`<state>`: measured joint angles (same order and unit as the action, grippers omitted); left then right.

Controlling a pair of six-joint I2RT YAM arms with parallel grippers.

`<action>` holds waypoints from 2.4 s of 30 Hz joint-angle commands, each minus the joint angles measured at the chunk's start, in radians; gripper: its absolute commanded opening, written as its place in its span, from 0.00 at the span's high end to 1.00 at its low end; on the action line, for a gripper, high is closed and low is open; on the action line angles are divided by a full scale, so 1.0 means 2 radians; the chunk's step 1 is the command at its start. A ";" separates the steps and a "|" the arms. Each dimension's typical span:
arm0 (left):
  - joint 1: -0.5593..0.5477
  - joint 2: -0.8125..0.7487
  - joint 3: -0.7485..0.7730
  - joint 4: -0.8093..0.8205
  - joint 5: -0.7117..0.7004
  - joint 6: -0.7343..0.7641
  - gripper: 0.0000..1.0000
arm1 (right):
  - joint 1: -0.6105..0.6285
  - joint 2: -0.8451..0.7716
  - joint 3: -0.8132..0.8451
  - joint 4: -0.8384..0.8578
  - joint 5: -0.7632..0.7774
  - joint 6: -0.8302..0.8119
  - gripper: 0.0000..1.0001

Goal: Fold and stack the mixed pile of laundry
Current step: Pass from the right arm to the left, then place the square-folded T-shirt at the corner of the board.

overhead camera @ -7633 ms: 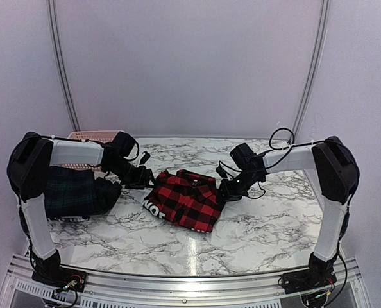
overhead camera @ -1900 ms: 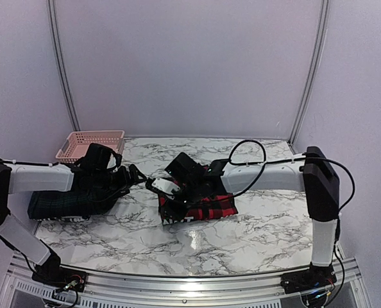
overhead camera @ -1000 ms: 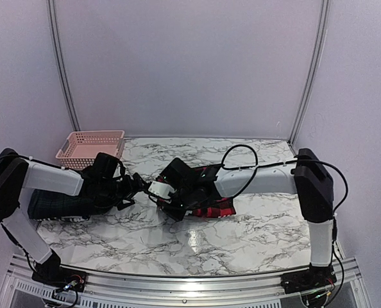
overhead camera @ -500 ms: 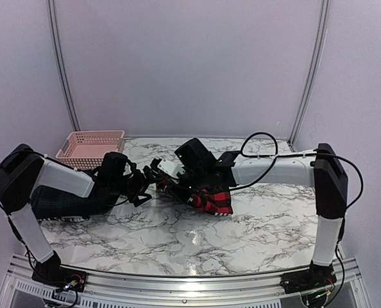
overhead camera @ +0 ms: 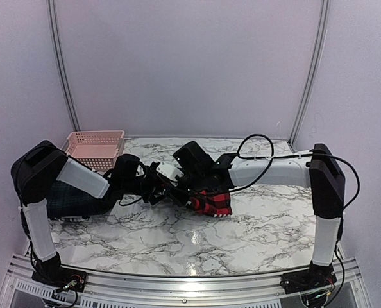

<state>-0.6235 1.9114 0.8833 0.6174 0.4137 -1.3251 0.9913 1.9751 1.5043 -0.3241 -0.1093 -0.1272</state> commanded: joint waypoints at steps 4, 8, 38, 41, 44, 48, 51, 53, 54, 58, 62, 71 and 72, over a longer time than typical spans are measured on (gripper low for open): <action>-0.001 0.022 0.018 0.044 0.045 -0.013 0.76 | 0.004 0.000 -0.009 0.020 -0.003 -0.001 1.00; 0.004 0.005 0.011 0.015 0.036 0.002 1.00 | 0.007 -0.011 -0.020 0.020 -0.002 0.001 0.93; 0.043 -0.181 0.304 -0.788 -0.246 0.507 1.00 | -0.097 -0.254 -0.217 0.070 0.011 0.130 0.02; 0.069 -0.215 0.296 -0.793 -0.245 0.508 1.00 | -0.097 -0.256 -0.224 0.075 0.004 0.130 0.01; 0.086 -0.241 0.293 -0.797 -0.246 0.512 1.00 | -0.098 -0.256 -0.231 0.080 -0.002 0.130 0.02; 0.097 -0.259 0.303 -0.801 -0.244 0.518 1.00 | -0.098 -0.256 -0.235 0.082 -0.009 0.127 0.02; 0.101 -0.263 0.318 -0.805 -0.240 0.522 1.00 | -0.098 -0.256 -0.237 0.081 -0.010 0.125 0.02; 0.106 -0.264 0.329 -0.812 -0.241 0.524 1.00 | -0.098 -0.256 -0.237 0.080 -0.008 0.121 0.01; 0.110 -0.265 0.338 -0.817 -0.240 0.525 1.00 | -0.098 -0.256 -0.236 0.079 -0.008 0.120 0.02; 0.132 -0.274 0.366 -0.841 -0.248 0.533 1.00 | -0.098 -0.258 -0.236 0.074 -0.007 0.115 0.02; 0.164 -0.284 0.362 -0.860 -0.245 0.542 1.00 | -0.098 -0.254 -0.238 0.074 -0.009 0.112 0.01; 0.267 -0.319 0.262 -0.861 -0.318 0.573 1.00 | -0.098 -0.227 -0.235 0.081 -0.030 0.115 0.01; 0.277 -0.316 0.259 -0.855 -0.320 0.579 1.00 | -0.098 -0.224 -0.235 0.082 -0.033 0.116 0.01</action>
<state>-0.1463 1.3052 1.4364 -1.0901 -0.1314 -0.2207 0.7979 1.4952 1.0283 -0.1844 -0.1406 0.1017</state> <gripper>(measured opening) 0.034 0.985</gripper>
